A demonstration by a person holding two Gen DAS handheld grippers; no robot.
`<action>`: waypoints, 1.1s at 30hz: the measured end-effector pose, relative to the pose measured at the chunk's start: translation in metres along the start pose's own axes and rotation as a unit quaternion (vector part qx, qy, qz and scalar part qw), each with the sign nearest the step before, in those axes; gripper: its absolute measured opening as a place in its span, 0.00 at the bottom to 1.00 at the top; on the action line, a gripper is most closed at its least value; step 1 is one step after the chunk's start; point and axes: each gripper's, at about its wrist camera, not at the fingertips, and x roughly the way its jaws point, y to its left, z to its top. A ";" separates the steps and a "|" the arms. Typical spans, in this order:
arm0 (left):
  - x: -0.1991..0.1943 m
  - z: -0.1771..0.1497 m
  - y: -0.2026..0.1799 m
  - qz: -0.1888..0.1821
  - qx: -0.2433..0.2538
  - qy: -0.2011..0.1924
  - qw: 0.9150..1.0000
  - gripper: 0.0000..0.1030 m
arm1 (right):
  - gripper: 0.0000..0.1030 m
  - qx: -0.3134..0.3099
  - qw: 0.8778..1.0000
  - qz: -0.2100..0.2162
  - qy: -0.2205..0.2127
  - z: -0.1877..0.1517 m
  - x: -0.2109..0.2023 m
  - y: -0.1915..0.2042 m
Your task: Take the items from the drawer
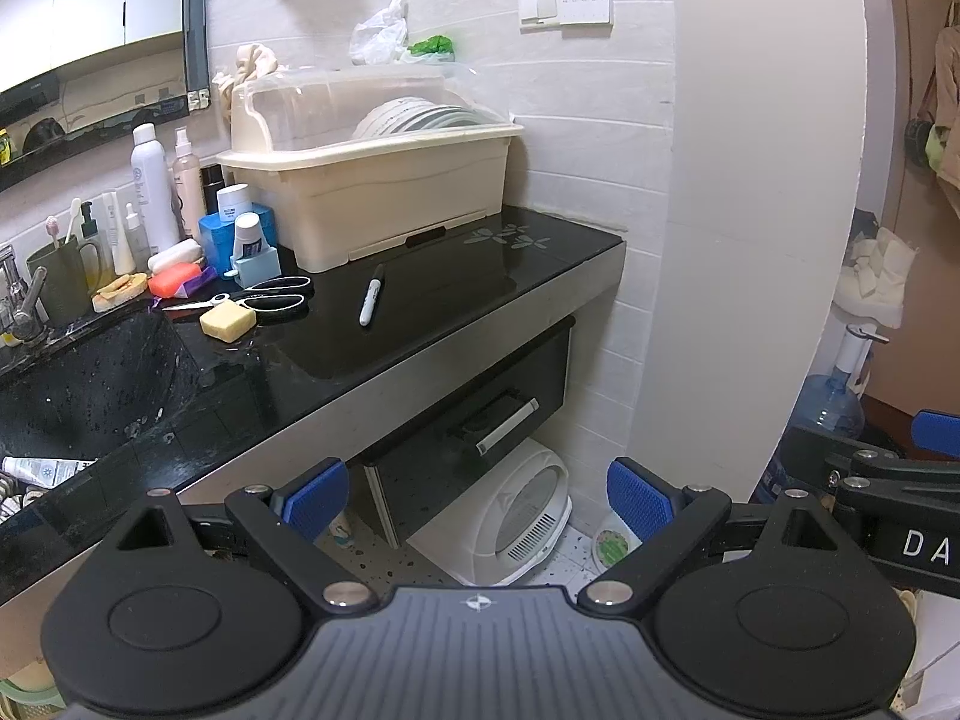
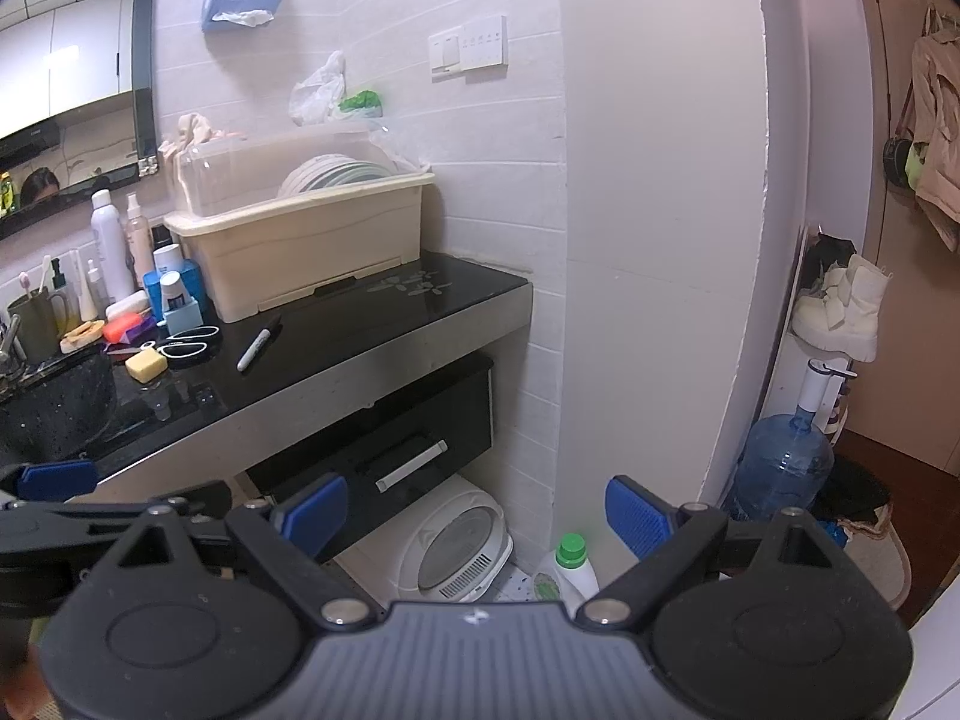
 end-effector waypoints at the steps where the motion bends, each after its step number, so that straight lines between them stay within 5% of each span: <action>1: -0.002 -0.001 0.001 -0.001 0.000 0.000 1.000 0.91 | 0.90 0.000 1.000 0.000 0.000 0.000 0.000 0.000; 33: -0.004 -0.003 -0.003 0.000 -0.002 0.005 1.000 0.91 | 0.90 0.002 1.000 -0.001 0.002 0.001 0.001 0.002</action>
